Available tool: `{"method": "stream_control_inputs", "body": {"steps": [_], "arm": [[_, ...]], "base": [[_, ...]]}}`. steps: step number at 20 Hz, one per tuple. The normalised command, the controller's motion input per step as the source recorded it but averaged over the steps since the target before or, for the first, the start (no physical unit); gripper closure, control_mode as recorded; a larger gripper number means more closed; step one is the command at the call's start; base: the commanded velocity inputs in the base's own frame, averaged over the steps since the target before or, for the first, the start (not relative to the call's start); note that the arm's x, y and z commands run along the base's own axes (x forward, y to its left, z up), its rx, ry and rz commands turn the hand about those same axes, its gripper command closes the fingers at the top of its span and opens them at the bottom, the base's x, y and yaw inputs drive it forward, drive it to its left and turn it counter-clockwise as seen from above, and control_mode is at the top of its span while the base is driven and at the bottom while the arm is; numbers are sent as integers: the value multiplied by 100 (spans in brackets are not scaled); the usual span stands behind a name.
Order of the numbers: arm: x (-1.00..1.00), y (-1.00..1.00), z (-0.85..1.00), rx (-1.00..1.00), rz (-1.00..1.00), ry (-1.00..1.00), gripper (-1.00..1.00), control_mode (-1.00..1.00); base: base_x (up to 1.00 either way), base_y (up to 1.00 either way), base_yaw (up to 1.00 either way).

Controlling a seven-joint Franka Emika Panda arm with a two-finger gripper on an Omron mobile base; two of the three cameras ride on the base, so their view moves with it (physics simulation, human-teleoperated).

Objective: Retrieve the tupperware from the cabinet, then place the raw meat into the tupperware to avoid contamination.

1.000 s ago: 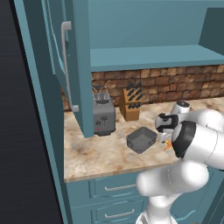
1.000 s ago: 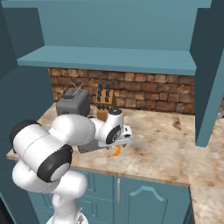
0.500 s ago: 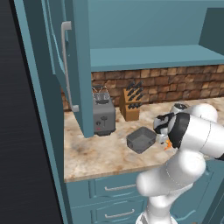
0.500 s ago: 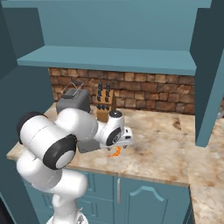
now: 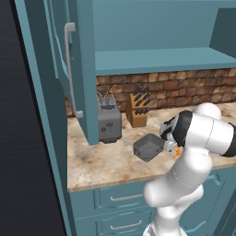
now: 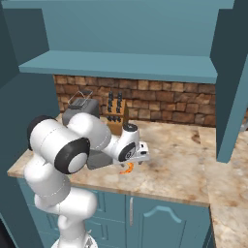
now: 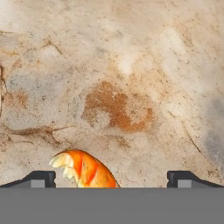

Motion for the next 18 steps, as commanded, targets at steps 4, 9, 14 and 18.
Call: {"method": "stream_control_inputs", "body": {"steps": [4,9,14,18], "arm": [[9,-6,-15,0,0,0,-100,-100],[1,-6,-19,0,0,0,100,-100],[0,-2,-19,0,0,0,100,-100],[0,0,-18,0,0,0,100,-100]], "base": [[0,0,0],[0,0,0],[0,0,0],[0,0,0]]}}
